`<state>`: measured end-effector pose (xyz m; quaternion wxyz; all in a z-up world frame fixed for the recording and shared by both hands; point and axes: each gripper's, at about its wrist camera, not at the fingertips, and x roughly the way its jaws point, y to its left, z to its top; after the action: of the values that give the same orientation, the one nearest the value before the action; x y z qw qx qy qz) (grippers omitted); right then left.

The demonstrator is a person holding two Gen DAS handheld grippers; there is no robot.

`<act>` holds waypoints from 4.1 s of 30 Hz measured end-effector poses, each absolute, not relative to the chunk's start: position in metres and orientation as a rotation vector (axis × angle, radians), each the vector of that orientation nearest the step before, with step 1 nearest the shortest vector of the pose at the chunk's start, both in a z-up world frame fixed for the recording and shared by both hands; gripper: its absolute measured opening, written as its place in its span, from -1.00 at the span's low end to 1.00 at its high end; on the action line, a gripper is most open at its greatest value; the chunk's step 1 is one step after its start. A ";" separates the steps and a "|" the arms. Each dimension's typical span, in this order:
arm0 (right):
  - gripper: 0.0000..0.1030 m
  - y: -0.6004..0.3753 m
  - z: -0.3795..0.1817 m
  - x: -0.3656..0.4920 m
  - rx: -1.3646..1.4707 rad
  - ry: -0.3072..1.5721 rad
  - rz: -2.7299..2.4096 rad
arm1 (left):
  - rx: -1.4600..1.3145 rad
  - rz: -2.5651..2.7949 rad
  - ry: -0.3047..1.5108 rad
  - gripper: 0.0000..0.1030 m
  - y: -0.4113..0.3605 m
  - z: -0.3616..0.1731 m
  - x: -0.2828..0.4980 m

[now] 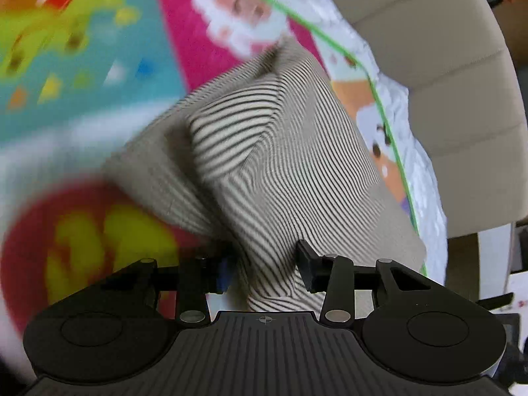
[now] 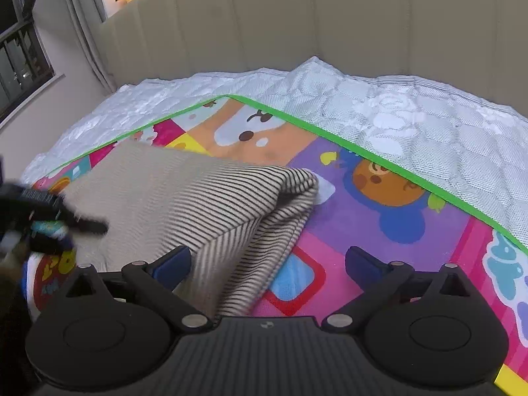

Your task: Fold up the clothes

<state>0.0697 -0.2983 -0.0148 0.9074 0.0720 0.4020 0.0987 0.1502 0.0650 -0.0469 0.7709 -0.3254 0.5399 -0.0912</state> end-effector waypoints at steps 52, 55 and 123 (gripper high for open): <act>1.00 -0.181 -0.048 0.043 -0.100 1.015 0.278 | 0.001 -0.194 1.124 0.75 0.025 -0.021 0.066; 1.00 -0.181 -0.049 0.045 -0.106 1.011 0.279 | 0.023 -0.206 1.145 0.79 0.024 -0.021 0.065; 1.00 -0.223 -0.010 0.045 0.162 0.873 0.240 | -0.005 -0.337 1.116 1.00 0.035 -0.023 0.074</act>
<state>0.0455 -0.2233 -0.0103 0.8961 0.0784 0.4213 0.1158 0.0737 0.0345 -0.0233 0.8348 -0.0022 0.5270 -0.1592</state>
